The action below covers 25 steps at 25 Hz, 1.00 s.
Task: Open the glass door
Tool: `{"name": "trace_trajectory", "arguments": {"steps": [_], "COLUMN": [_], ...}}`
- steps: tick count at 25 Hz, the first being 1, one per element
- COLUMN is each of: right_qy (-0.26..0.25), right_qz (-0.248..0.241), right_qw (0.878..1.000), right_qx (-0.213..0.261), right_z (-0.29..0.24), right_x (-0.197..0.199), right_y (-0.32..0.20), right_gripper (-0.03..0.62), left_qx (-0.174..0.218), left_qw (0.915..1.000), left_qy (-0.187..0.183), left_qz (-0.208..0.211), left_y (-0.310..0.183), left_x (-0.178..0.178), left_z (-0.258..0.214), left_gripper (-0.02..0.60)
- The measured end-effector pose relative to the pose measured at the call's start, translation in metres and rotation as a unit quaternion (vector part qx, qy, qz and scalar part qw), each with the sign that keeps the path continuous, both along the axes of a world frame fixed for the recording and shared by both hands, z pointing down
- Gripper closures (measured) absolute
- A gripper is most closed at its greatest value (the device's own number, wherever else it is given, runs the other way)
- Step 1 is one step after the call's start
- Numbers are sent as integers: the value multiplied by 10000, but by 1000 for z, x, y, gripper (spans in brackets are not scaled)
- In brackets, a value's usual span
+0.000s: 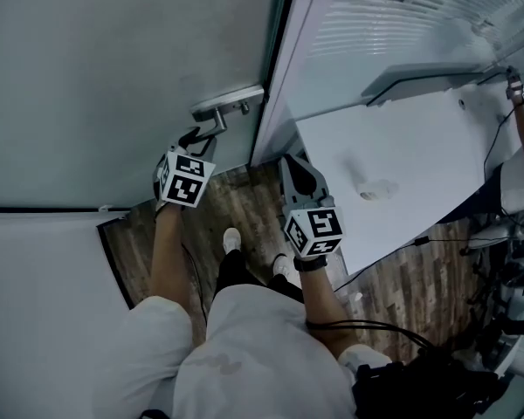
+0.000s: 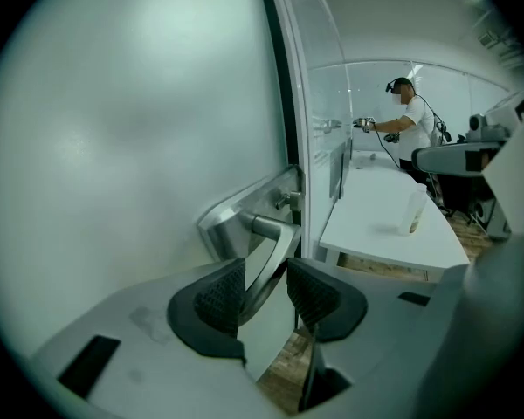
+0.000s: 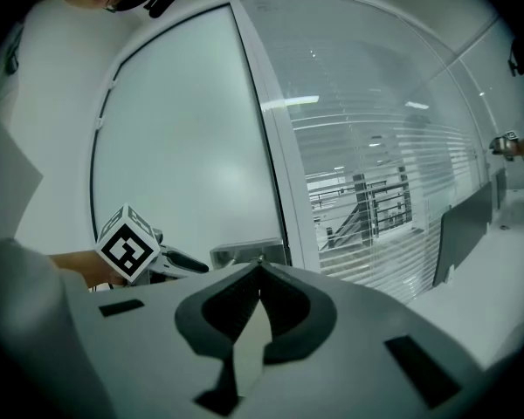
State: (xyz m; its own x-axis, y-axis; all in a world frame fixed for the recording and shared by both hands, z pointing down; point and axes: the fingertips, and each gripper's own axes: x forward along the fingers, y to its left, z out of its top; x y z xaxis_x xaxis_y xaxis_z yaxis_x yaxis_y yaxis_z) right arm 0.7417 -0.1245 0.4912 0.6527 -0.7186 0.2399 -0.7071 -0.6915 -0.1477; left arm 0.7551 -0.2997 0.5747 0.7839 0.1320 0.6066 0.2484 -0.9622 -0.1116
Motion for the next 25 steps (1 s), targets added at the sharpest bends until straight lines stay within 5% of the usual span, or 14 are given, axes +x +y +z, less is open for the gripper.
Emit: {"name": "trace_trajectory", "arguments": {"steps": [16, 20, 25], "right_qy": [-35, 110, 186], "right_qz": [-165, -315, -213], "right_qw": [9997, 9994, 9995], "right_qx": [183, 104, 172], "right_z": [3, -5, -15], "right_x": [2, -4, -5], "right_y": [-41, -48, -42], "right_gripper": [591, 592, 591], "left_qx": [-786, -1270, -1233], "left_qw": [9943, 9877, 9883], "left_qy": [726, 900, 887], "left_qz": [-38, -142, -133], "left_y": [-5, -5, -4], "left_x": [1, 0, -4], "left_z": [-15, -6, -9], "left_gripper": [440, 431, 431]}}
